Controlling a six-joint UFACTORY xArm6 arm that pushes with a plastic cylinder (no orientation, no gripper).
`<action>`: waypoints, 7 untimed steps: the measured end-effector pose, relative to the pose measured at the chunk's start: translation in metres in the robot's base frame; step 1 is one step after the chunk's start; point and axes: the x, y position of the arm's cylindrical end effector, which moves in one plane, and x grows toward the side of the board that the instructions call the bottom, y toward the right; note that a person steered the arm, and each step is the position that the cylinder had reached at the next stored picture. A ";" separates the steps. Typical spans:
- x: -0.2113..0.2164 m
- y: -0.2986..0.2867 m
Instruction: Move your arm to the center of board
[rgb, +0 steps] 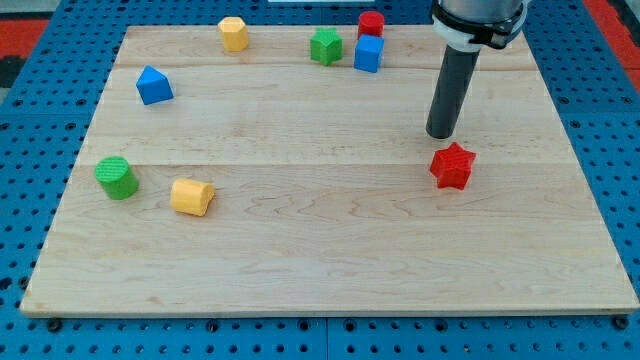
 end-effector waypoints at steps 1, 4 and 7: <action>0.019 -0.116; -0.015 -0.113; -0.092 -0.057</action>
